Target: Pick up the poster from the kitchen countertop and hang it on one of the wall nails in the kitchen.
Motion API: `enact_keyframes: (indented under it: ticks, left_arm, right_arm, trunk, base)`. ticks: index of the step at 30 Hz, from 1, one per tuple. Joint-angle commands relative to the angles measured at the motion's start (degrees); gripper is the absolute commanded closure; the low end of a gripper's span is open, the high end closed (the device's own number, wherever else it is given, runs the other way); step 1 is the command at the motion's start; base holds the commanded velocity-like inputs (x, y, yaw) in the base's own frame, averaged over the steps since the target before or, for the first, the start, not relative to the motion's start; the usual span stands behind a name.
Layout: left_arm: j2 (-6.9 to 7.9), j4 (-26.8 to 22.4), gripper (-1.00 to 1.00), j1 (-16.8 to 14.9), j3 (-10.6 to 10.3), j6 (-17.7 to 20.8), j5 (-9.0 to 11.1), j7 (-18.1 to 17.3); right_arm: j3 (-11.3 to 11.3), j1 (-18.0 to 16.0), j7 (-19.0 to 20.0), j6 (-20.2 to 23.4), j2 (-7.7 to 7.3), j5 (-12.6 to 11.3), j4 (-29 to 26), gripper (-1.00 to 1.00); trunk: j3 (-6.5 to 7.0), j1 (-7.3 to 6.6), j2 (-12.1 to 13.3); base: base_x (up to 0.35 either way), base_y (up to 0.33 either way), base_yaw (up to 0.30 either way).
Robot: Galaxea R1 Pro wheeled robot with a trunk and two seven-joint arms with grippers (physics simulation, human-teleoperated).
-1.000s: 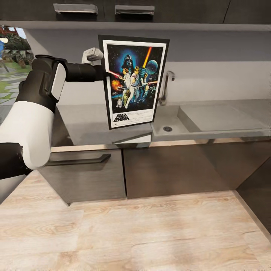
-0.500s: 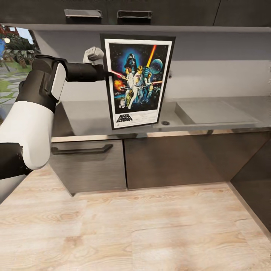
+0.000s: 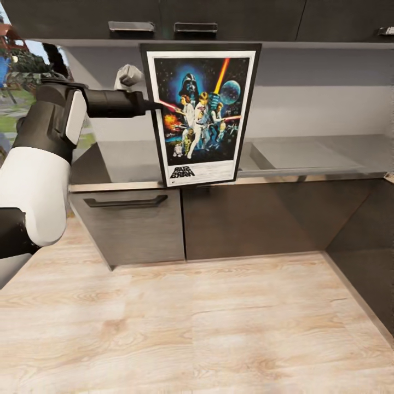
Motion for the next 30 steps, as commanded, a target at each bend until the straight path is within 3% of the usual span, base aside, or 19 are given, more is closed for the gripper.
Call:
enact_keyframes:
  ticks: [1, 4, 9, 10, 12, 17, 20, 24, 30]
  left_arm:
    - [0.18, -0.01, 1.0, -0.04, 0.09, 0.42, 0.06, -0.5]
    - [0.64, -0.55, 1.0, 0.0, 0.1, 0.4, 0.19, -1.36]
    - [0.89, -2.95, 1.0, 0.26, 0.1, 0.39, 3.78, -5.83]
    - [0.95, -7.7, 1.0, 1.58, 0.1, 0.56, 4.31, -6.72]
    - [1.05, -11.38, 1.0, 3.48, 0.1, 1.41, 4.52, -7.06]
    - [1.18, -27.51, 1.0, 13.18, 0.16, 10.12, 4.74, -7.56]
    - [1.2, -33.89, 1.0, 17.28, 0.22, 11.99, 4.83, -7.62]
    - [1.21, -37.03, 1.0, 20.91, 0.21, 12.64, 4.95, -7.65]
    - [1.18, -38.42, 1.0, 28.88, 0.19, 12.61, 4.91, -7.6]
  right_arm:
    - [0.03, -0.09, 0.11, -0.32, 0.0, -0.26, 0.21, -1.0]
    - [0.03, -0.09, 0.11, -0.32, 0.0, -0.26, 0.2, -1.0]
    - [0.03, -0.09, 0.11, -0.32, 0.0, -0.26, 0.19, -1.0]
    - [0.03, -0.09, 0.11, -0.32, 0.0, -0.26, 0.19, -1.0]
    - [0.03, -0.09, 0.11, -0.32, 0.0, -0.26, 0.2, -1.0]
    - [0.03, -0.09, 0.11, -0.32, 0.02, -0.26, 0.2, -1.0]
    - [0.03, -0.09, 0.11, -0.32, 0.07, -0.26, 0.21, -1.0]
    - [0.03, -0.09, 0.11, -0.32, 0.08, -0.26, 0.21, -1.0]
    - [0.03, -0.09, 0.11, -0.32, 0.09, -0.26, 0.2, -1.0]
  trunk:
    - [-0.04, -0.04, -0.03]
    - [-0.04, -0.04, -0.03]
    - [-0.04, -0.04, -0.03]
    - [-0.04, -0.04, -0.03]
    - [-0.04, -0.04, -0.03]
    - [-0.04, -0.04, -0.03]
    - [-0.04, -0.04, -0.03]
    - [-0.04, -0.04, -0.03]
    - [0.1, -0.04, -0.03]
  base:
    - [-0.339, 0.0, 0.0]
    - [-0.34, 0.0, 0.0]
    - [-0.285, 0.0, 0.0]
    - [-0.083, 0.0, 0.0]
    - [-0.06, 0.0, 0.0]
    - [-0.021, 0.0, 0.0]
    - [-0.004, 0.0, 0.0]
    - [-0.001, 0.0, 0.0]
    - [0.0, 0.0, 0.0]
